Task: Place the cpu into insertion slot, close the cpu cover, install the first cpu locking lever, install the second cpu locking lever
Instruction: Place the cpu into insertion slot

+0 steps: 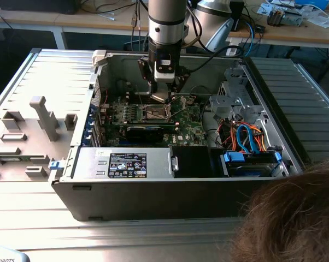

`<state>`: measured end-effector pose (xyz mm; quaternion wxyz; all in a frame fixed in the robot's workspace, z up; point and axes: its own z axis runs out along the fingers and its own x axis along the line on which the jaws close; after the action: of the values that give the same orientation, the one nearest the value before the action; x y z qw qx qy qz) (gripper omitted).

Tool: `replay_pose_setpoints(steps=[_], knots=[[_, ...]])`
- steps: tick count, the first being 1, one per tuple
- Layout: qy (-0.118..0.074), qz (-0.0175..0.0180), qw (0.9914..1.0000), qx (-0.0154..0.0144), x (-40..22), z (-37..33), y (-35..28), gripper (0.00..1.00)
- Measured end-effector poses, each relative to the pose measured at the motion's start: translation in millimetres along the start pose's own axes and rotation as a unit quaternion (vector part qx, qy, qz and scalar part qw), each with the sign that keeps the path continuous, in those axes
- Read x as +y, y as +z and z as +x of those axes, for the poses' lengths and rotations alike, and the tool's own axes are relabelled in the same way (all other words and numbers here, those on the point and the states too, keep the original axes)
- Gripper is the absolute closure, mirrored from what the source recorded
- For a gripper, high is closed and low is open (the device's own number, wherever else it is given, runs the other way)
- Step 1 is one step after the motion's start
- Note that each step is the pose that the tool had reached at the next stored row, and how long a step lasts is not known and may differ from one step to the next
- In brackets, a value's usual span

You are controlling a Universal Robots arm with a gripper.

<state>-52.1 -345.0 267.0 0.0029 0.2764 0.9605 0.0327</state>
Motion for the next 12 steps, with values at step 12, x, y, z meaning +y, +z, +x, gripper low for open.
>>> replay_pose_setpoints(steps=[12], knots=[[0.007, 0.0004, 0.99998, -0.0007, 0.0, 0.0, 0.1, 0.45]])
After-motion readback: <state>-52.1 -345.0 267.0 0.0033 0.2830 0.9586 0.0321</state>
